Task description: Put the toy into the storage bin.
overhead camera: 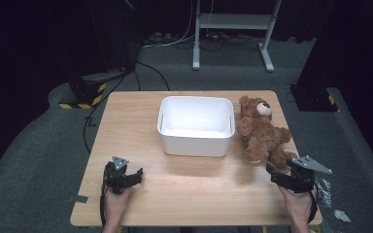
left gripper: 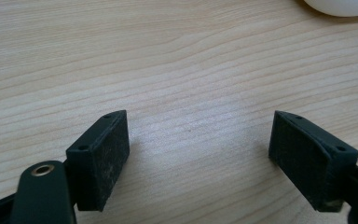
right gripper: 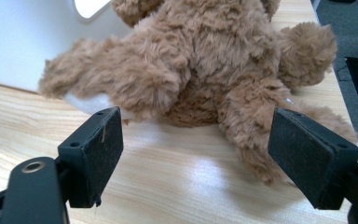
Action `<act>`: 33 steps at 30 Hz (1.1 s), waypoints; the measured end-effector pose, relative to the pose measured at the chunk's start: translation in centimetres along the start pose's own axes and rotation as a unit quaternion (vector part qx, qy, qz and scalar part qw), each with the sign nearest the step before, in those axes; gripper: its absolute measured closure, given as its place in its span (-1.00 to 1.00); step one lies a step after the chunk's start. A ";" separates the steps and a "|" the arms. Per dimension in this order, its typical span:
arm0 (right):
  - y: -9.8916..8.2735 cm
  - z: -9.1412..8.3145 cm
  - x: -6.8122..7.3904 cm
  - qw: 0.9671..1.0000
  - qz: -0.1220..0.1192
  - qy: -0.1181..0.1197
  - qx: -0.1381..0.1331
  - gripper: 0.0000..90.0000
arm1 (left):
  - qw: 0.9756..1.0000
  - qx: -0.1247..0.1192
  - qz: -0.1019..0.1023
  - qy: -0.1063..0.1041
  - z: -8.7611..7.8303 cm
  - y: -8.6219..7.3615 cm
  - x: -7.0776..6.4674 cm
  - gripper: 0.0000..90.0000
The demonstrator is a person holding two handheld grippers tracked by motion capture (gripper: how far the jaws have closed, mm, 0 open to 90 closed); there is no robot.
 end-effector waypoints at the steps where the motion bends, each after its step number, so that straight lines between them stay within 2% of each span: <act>1: 0.1 0.0 0.0 1.000 0.001 0.000 -0.001 -0.60 | 1.000 0.000 0.000 0.000 0.0 0.0 0.0 -0.55; 10: 1.4 0.2 0.0 1.000 0.004 0.007 -0.001 -0.60 | 1.000 0.000 -0.002 0.000 0.0 0.0 0.0 -0.55; 16: 2.8 0.7 0.4 1.000 -0.002 0.015 -0.008 -0.60 | 1.000 0.000 -0.002 -0.001 0.0 0.0 0.0 -0.55; 24: 4.5 1.5 0.6 1.000 -0.008 0.021 -0.002 -0.60 | 1.000 0.000 -0.002 -0.001 0.0 0.0 0.0 -0.54; 33: 5.6 2.5 0.2 1.000 -0.003 0.012 0.005 -0.61 | 1.000 0.000 -0.002 -0.001 0.0 0.0 0.0 -0.54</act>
Point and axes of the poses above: each handheld gripper's, and its own axes: z roughly forward along the jaws, y roughly out of its top, x roughly to its left, the point moved 4 cm from there along z, roughly forward along the jaws, and after that the axes turned 2 degrees about y, right-handed, at the moved point
